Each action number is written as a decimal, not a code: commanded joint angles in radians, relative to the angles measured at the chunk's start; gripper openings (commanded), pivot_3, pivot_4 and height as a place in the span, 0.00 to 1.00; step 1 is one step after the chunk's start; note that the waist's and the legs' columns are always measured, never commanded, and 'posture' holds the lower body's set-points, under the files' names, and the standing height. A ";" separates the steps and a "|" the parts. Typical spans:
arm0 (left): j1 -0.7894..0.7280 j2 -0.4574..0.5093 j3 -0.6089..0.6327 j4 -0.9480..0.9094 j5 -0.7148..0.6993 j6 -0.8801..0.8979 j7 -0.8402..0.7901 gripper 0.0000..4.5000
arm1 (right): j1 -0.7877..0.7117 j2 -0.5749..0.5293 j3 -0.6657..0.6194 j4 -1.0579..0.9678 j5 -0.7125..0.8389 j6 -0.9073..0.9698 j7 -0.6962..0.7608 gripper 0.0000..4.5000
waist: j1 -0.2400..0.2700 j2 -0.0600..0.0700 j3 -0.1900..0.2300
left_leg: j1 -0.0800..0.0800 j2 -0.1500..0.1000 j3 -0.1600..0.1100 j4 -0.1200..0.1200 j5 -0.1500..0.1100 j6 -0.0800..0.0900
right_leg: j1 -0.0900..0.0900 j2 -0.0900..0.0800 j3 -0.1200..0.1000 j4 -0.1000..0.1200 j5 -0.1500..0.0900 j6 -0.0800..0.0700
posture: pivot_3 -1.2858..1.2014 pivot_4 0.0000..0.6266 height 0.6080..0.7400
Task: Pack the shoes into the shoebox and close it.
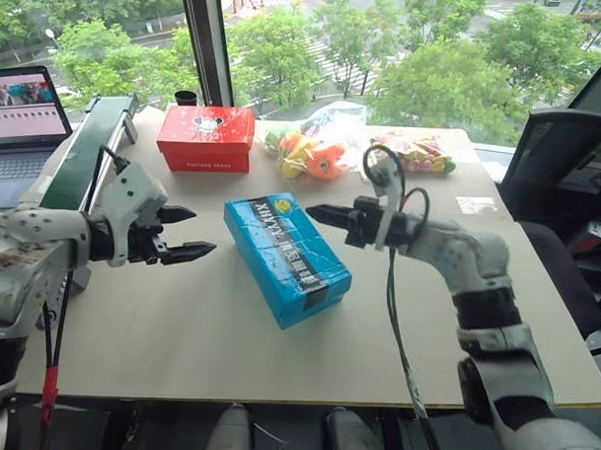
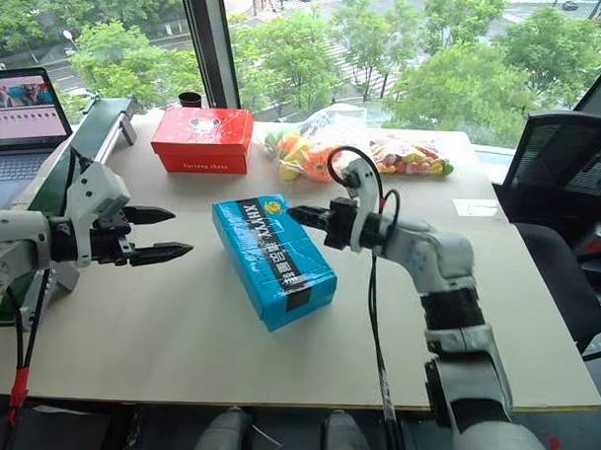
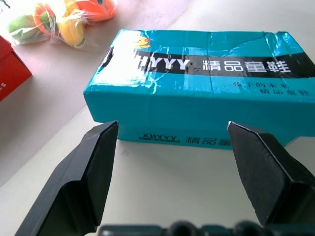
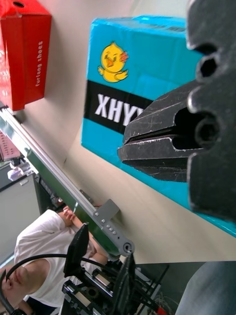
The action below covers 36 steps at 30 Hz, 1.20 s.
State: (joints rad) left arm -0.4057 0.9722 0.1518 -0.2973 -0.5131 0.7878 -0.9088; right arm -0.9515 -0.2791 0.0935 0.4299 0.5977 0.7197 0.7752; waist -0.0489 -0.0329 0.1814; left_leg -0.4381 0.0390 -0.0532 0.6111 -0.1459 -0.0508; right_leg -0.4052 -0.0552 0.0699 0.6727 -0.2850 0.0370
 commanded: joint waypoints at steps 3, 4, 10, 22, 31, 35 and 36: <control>0.049 -0.033 0.033 -0.079 -0.016 0.027 0.065 0.84 | -0.070 0.138 0.079 0.296 -0.176 -0.206 0.063 0.01 | -0.001 0.000 0.000 | 0.000 0.000 0.000 -0.001 0.000 0.000 | -0.001 0.000 0.000 0.000 0.000 0.000 | 0.52 0.24 0.99; 0.059 -0.040 0.035 -0.091 -0.018 0.033 0.075 0.84 | -0.075 0.159 0.083 0.333 -0.193 -0.220 0.073 0.01 | -0.001 0.000 0.000 | 0.000 0.000 0.000 -0.002 0.000 0.000 | -0.001 0.000 0.000 0.000 0.000 0.000 | 0.52 0.24 0.99; 0.127 -0.077 0.022 -0.157 -0.011 0.038 0.124 0.84 | -0.039 0.212 0.138 0.527 -0.370 -0.364 0.057 0.01 | -0.004 -0.004 -0.003 | 0.007 0.000 0.000 -0.001 0.000 0.000 | 0.005 0.000 0.000 0.001 0.000 -0.001 | 0.52 0.24 0.99; 0.170 -0.151 -0.016 -0.110 0.021 -0.025 0.153 0.84 | 0.117 -0.049 0.023 -0.202 -0.357 -0.265 0.085 0.01 | 0.013 -0.002 -0.001 | 0.013 0.000 -0.001 -0.002 0.000 -0.001 | 0.012 -0.001 -0.001 0.000 -0.001 -0.002 | 0.52 0.24 0.99; 0.220 -0.268 -0.010 -0.022 0.107 -0.205 0.233 0.84 | 0.436 -0.288 -0.141 -0.391 -0.371 -0.225 0.001 0.63 | 0.007 -0.002 -0.002 | 0.009 -0.002 0.000 -0.003 -0.001 0.001 | 0.010 -0.003 0.000 -0.002 -0.002 -0.001 | 0.52 0.24 0.99; 0.308 -0.360 -0.023 0.110 0.238 -0.403 0.331 0.84 | 0.643 -0.235 -0.268 -0.360 -0.397 -0.325 -0.184 0.92 | 0.007 -0.003 -0.004 | 0.016 -0.002 0.001 -0.002 -0.001 0.001 | 0.016 -0.003 0.001 -0.002 -0.002 -0.001 | 0.52 0.24 0.99; 0.338 -0.373 -0.031 0.125 0.259 -0.449 0.332 0.84 | 0.685 -0.216 -0.267 -0.380 -0.396 -0.352 -0.194 0.99 | 0.006 -0.003 -0.004 | 0.018 -0.002 0.001 -0.003 -0.001 0.001 | 0.018 -0.003 0.001 -0.004 -0.002 -0.001 | 0.52 0.24 0.99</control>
State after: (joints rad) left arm -0.0957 0.6119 0.1223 -0.1946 -0.2974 0.4219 -0.5935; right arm -0.3038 -0.5187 -0.1513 0.0768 0.2059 0.4236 0.6183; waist -0.0426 -0.0359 0.1777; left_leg -0.4211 0.0370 -0.0522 0.6067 -0.1472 -0.0498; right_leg -0.3878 -0.0580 0.0707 0.6669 -0.2872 0.0364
